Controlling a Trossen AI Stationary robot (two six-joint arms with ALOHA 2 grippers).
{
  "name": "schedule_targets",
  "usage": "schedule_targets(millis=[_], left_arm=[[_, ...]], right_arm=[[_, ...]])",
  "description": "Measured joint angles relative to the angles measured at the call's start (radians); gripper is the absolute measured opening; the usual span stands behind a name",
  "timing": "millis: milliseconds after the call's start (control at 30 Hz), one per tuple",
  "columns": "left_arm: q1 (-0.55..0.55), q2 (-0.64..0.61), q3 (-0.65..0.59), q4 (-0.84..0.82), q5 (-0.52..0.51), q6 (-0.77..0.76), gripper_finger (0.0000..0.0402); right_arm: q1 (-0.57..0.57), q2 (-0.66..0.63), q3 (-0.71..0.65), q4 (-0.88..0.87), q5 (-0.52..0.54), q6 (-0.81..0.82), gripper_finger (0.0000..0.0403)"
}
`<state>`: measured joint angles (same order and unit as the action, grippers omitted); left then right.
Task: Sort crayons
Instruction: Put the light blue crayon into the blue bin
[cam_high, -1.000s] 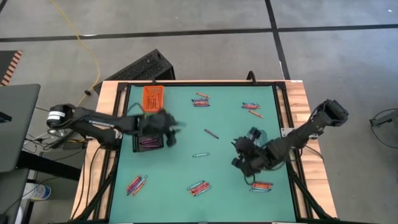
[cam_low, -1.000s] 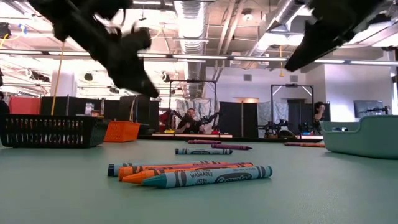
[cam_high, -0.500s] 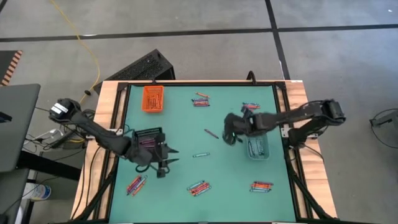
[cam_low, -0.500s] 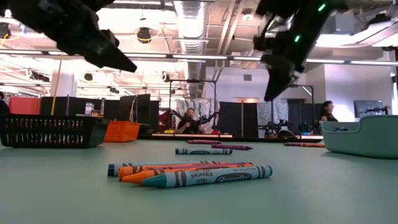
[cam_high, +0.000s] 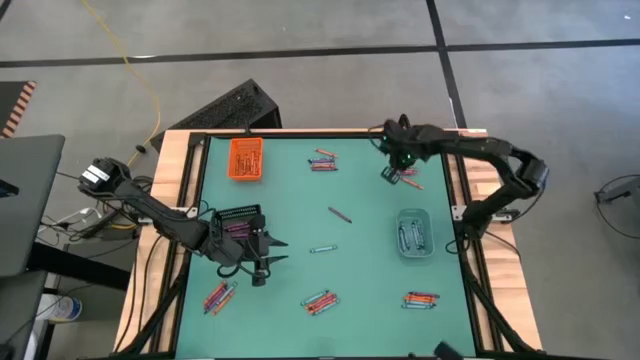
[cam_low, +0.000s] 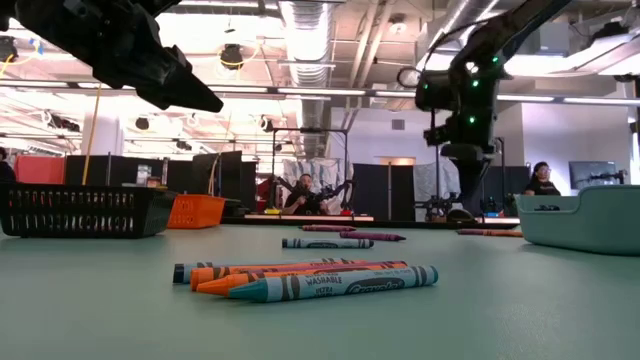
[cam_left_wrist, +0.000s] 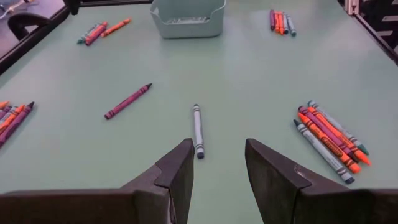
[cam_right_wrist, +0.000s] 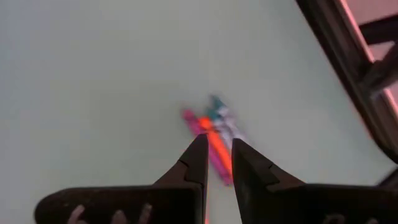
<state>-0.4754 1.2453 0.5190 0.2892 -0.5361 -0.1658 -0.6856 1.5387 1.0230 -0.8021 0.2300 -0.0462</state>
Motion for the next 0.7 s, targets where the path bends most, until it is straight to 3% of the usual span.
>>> schedule_targets(millis=[133,367,700], left_arm=[[0.009,0.0,0.0,0.001,0.0,0.0,0.0133],[0.016,0.0,0.0,0.0,0.001,-0.001,0.0133],[0.016,0.0,0.0,-0.034,0.007,-0.011,0.0133]], right_arm=[[-0.078,0.102,0.103,-0.138,0.025,-0.104,0.0066],[-0.093,0.271,0.251,-0.341,0.09,-0.337,0.0066],[-0.111,0.354,0.276,-0.334,0.049,-0.452,0.0066]])
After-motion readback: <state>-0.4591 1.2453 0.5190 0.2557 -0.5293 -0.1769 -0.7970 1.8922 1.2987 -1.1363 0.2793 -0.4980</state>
